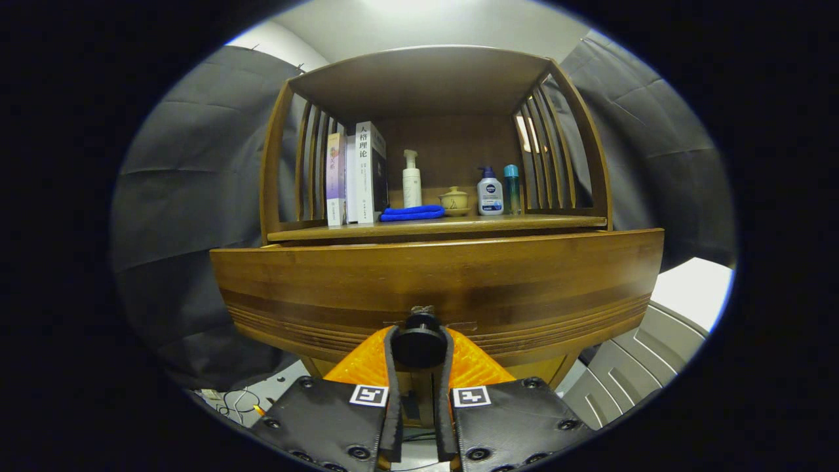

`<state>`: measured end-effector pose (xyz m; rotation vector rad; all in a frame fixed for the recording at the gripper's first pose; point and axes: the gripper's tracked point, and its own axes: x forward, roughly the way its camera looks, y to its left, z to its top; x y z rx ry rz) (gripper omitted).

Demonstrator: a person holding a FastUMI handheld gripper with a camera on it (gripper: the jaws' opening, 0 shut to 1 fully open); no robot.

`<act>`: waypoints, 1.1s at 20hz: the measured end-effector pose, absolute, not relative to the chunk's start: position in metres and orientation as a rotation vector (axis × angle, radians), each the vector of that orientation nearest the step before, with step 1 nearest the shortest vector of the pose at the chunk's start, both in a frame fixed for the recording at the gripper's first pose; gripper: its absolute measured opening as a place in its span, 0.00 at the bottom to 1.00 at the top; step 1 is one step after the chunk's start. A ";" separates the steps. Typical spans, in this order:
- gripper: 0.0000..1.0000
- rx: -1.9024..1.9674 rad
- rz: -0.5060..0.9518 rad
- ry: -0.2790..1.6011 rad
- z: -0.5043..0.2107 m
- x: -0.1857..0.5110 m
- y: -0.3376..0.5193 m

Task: Pull open the drawer, take out the items inside it, and place them on the countertop above the cabinet.

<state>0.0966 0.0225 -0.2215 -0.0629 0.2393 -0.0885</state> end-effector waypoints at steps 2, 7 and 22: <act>0.22 -0.068 -0.093 0.240 -0.222 0.093 0.024; 0.22 -0.075 -0.090 0.223 -0.220 0.085 0.026; 0.22 -0.090 -0.079 0.207 -0.220 0.059 0.027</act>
